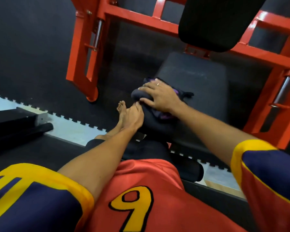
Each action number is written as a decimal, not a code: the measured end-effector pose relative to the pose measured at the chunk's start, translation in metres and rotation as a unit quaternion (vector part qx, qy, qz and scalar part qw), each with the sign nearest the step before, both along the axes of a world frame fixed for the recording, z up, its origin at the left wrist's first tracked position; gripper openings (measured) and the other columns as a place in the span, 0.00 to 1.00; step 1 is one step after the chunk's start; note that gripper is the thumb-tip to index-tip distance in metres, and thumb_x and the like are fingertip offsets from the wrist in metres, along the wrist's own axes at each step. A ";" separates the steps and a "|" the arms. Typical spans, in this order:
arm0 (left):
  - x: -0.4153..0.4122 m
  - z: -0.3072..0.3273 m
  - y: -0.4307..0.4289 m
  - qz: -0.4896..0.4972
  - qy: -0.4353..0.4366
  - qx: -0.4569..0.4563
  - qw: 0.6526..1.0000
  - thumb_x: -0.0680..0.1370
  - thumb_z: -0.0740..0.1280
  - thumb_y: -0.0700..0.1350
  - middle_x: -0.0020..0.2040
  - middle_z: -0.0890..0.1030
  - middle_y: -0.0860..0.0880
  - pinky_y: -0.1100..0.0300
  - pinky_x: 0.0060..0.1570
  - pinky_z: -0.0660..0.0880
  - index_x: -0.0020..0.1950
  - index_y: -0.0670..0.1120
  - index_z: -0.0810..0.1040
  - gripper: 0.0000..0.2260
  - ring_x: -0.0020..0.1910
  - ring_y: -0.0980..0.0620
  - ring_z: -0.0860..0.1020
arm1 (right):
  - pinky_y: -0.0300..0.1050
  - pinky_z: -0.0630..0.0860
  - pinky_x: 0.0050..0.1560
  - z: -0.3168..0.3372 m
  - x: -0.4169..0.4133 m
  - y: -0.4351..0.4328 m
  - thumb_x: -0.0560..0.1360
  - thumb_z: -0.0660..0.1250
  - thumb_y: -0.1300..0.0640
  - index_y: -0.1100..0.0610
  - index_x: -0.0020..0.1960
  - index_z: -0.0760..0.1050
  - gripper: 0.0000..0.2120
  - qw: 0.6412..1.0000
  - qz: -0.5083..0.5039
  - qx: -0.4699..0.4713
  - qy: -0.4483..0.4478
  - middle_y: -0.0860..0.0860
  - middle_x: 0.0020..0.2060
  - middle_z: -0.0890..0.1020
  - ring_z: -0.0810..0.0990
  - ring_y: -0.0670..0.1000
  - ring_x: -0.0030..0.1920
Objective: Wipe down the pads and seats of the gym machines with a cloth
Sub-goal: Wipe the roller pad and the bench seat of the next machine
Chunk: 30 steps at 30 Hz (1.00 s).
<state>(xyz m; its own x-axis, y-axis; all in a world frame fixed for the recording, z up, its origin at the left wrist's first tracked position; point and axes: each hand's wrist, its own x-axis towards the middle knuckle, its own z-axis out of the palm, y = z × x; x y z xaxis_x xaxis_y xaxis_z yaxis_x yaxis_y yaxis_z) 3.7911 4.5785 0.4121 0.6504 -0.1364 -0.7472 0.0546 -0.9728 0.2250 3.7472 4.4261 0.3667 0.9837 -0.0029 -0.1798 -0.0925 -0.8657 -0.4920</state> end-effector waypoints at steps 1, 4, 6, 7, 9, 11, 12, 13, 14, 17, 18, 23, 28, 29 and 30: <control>0.000 0.002 0.000 0.004 0.003 -0.001 1.000 0.87 0.47 0.48 0.72 0.70 0.31 0.42 0.76 0.56 0.74 0.34 0.67 0.23 0.75 0.35 0.65 | 0.56 0.63 0.75 -0.003 0.011 -0.014 0.81 0.57 0.36 0.50 0.68 0.78 0.25 1.000 -0.001 -0.028 0.012 0.51 0.62 0.81 0.77 0.56 0.65; -0.002 0.010 -0.004 0.002 0.003 0.000 1.000 0.87 0.47 0.48 0.73 0.70 0.34 0.45 0.71 0.63 0.73 0.38 0.71 0.22 0.74 0.35 0.67 | 0.57 0.59 0.75 -0.006 0.045 -0.026 0.80 0.53 0.34 0.52 0.61 0.81 0.28 0.991 -0.043 -0.094 0.088 0.53 0.56 0.84 0.79 0.56 0.62; -0.005 0.015 -0.004 0.017 -0.015 0.009 1.000 0.87 0.49 0.47 0.71 0.73 0.35 0.45 0.68 0.66 0.69 0.38 0.74 0.21 0.71 0.35 0.70 | 0.54 0.67 0.67 -0.002 0.059 -0.003 0.80 0.50 0.34 0.53 0.51 0.85 0.31 0.988 -0.028 -0.100 0.112 0.54 0.48 0.86 0.81 0.57 0.55; -0.007 0.018 -0.003 0.032 -0.015 0.009 0.999 0.87 0.50 0.47 0.71 0.73 0.35 0.46 0.68 0.67 0.69 0.37 0.74 0.21 0.71 0.35 0.70 | 0.53 0.70 0.62 0.002 0.059 0.011 0.80 0.49 0.35 0.54 0.47 0.85 0.32 0.990 0.003 -0.094 0.109 0.55 0.44 0.86 0.82 0.57 0.51; -0.009 0.024 -0.002 0.050 -0.009 -0.002 0.999 0.87 0.50 0.45 0.72 0.72 0.35 0.46 0.68 0.66 0.72 0.34 0.71 0.21 0.72 0.36 0.69 | 0.51 0.73 0.57 0.004 0.051 0.027 0.80 0.48 0.36 0.53 0.43 0.85 0.32 0.991 0.075 -0.072 0.081 0.53 0.41 0.86 0.83 0.57 0.47; -0.010 0.026 0.003 0.065 -0.008 -0.021 0.998 0.87 0.50 0.44 0.73 0.71 0.34 0.47 0.69 0.65 0.73 0.33 0.69 0.21 0.73 0.35 0.67 | 0.52 0.75 0.56 0.002 0.050 0.023 0.79 0.48 0.35 0.53 0.42 0.84 0.31 0.987 0.115 -0.076 0.078 0.51 0.41 0.86 0.83 0.56 0.46; -0.011 0.027 0.007 0.073 -0.012 -0.028 0.997 0.87 0.50 0.44 0.73 0.71 0.33 0.47 0.70 0.65 0.73 0.32 0.69 0.21 0.73 0.35 0.67 | 0.52 0.74 0.57 -0.001 0.056 0.015 0.79 0.48 0.35 0.53 0.41 0.84 0.32 0.986 0.113 -0.090 0.078 0.51 0.41 0.86 0.83 0.56 0.46; -0.010 0.025 0.010 0.078 -0.019 -0.034 0.996 0.87 0.50 0.44 0.72 0.71 0.33 0.47 0.70 0.65 0.72 0.32 0.70 0.21 0.73 0.35 0.67 | 0.52 0.73 0.59 -0.005 0.065 0.007 0.78 0.47 0.35 0.53 0.42 0.84 0.33 0.985 0.096 -0.112 0.092 0.52 0.42 0.87 0.83 0.56 0.47; -0.011 0.024 0.010 0.084 -0.019 -0.038 0.996 0.87 0.50 0.44 0.72 0.72 0.32 0.48 0.70 0.64 0.70 0.32 0.72 0.21 0.73 0.35 0.68 | 0.52 0.71 0.63 -0.009 0.069 -0.002 0.78 0.47 0.35 0.53 0.43 0.85 0.33 0.982 0.065 -0.133 0.115 0.53 0.43 0.87 0.83 0.56 0.49; -0.009 0.022 0.013 0.092 -0.011 -0.044 0.995 0.87 0.50 0.44 0.72 0.72 0.33 0.51 0.70 0.59 0.69 0.34 0.75 0.21 0.74 0.38 0.67 | 0.53 0.67 0.67 -0.011 0.079 0.001 0.77 0.50 0.36 0.54 0.45 0.87 0.32 0.975 -0.026 -0.155 0.156 0.57 0.43 0.87 0.83 0.57 0.52; -0.008 0.024 0.013 0.098 -0.008 -0.048 0.994 0.87 0.50 0.43 0.73 0.71 0.33 0.52 0.70 0.58 0.70 0.33 0.73 0.20 0.74 0.38 0.67 | 0.52 0.68 0.65 -0.010 0.077 0.010 0.76 0.51 0.36 0.55 0.44 0.87 0.32 0.976 -0.015 -0.155 0.153 0.57 0.42 0.86 0.83 0.57 0.50; -0.011 0.014 0.020 0.088 -0.011 -0.037 0.995 0.87 0.51 0.44 0.70 0.74 0.34 0.56 0.64 0.54 0.69 0.34 0.75 0.20 0.73 0.38 0.69 | 0.53 0.70 0.66 0.006 0.038 0.032 0.76 0.54 0.33 0.51 0.44 0.84 0.28 0.993 0.070 -0.061 0.074 0.50 0.44 0.86 0.82 0.55 0.51; -0.008 0.011 0.018 0.082 -0.004 -0.058 0.995 0.86 0.50 0.47 0.61 0.80 0.35 0.50 0.63 0.69 0.64 0.39 0.78 0.21 0.64 0.35 0.76 | 0.59 0.59 0.76 -0.006 0.064 -0.016 0.76 0.58 0.32 0.53 0.58 0.82 0.28 0.976 -0.025 -0.141 0.166 0.53 0.58 0.83 0.76 0.57 0.64; -0.007 0.010 0.017 0.079 -0.007 -0.059 0.995 0.86 0.50 0.47 0.59 0.81 0.35 0.49 0.61 0.71 0.63 0.39 0.78 0.20 0.62 0.35 0.77 | 0.59 0.55 0.78 -0.010 0.068 -0.019 0.76 0.59 0.33 0.54 0.60 0.81 0.28 0.969 -0.076 -0.141 0.190 0.53 0.60 0.82 0.74 0.57 0.67; -0.008 0.010 0.017 0.078 -0.013 -0.058 0.995 0.86 0.50 0.47 0.57 0.82 0.35 0.48 0.59 0.72 0.61 0.38 0.78 0.20 0.60 0.35 0.78 | 0.60 0.54 0.78 -0.012 0.070 -0.013 0.76 0.60 0.34 0.55 0.60 0.81 0.28 0.965 -0.106 -0.139 0.198 0.53 0.60 0.81 0.73 0.57 0.68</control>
